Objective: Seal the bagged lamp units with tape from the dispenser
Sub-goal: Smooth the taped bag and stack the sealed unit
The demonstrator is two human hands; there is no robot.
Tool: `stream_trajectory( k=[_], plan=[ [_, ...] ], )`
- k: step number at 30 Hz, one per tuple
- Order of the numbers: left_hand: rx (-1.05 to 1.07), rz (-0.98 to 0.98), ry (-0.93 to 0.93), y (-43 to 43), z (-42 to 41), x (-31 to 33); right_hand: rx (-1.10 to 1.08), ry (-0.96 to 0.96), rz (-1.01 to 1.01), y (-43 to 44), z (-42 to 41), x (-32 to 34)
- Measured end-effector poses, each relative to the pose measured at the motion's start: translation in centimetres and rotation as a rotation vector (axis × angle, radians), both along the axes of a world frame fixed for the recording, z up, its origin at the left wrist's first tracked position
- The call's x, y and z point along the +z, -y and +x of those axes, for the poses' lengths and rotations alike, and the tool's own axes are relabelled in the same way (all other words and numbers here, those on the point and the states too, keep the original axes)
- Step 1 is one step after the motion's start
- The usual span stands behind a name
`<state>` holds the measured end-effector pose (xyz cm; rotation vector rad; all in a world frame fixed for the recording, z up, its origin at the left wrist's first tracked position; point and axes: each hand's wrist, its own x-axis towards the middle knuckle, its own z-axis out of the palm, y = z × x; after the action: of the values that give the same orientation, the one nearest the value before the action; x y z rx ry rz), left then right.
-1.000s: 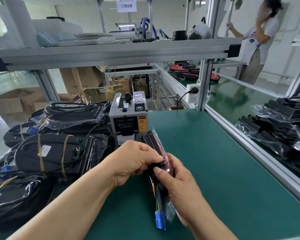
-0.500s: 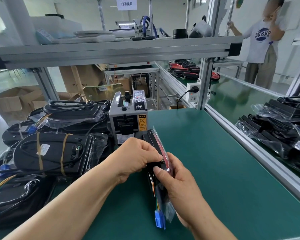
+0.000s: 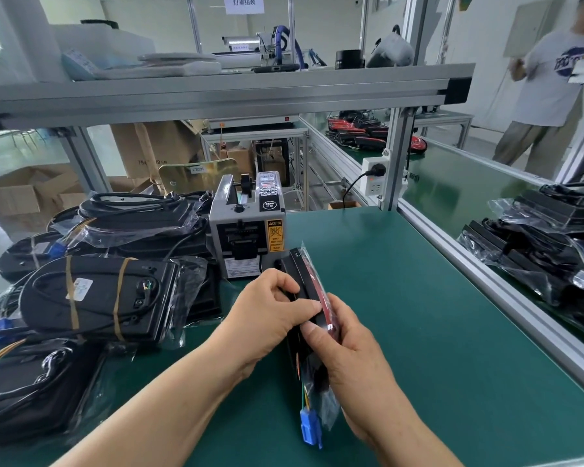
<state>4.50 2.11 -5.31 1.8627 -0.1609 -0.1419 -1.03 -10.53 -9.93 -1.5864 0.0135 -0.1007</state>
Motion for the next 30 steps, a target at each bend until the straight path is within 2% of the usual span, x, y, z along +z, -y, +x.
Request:
stream_trajectory(
  k=[5,11,15,17,20,23,26,30],
  plan=[
    [-0.074,-0.028,-0.098,-0.4,0.1,0.3,0.031,0.008,-0.015,0.1,-0.3,0.2],
    [-0.045,-0.179,-0.174,-0.2,0.5,0.4,0.009,0.012,-0.065,0.1,-0.5,0.7],
    [-0.003,-0.191,-0.204,-0.2,0.3,0.3,0.111,-0.041,-0.015,0.8,-0.8,1.7],
    [0.035,-0.227,-0.239,-0.1,0.5,0.2,0.117,-0.074,0.007,1.6,0.3,2.7],
    [0.045,-0.249,-0.267,0.5,0.6,0.1,0.01,-0.151,-0.076,2.0,3.8,4.3],
    [-0.011,-0.195,-0.212,0.6,0.4,0.1,0.075,-0.184,-0.108,1.1,7.0,5.1],
    [-0.101,-0.217,-0.268,-1.2,1.7,0.5,0.116,-0.221,-0.125,0.5,9.0,4.6],
    [0.277,-0.421,-0.358,-3.6,7.0,0.5,0.109,-0.221,-0.16,0.2,9.7,4.0]
  ],
)
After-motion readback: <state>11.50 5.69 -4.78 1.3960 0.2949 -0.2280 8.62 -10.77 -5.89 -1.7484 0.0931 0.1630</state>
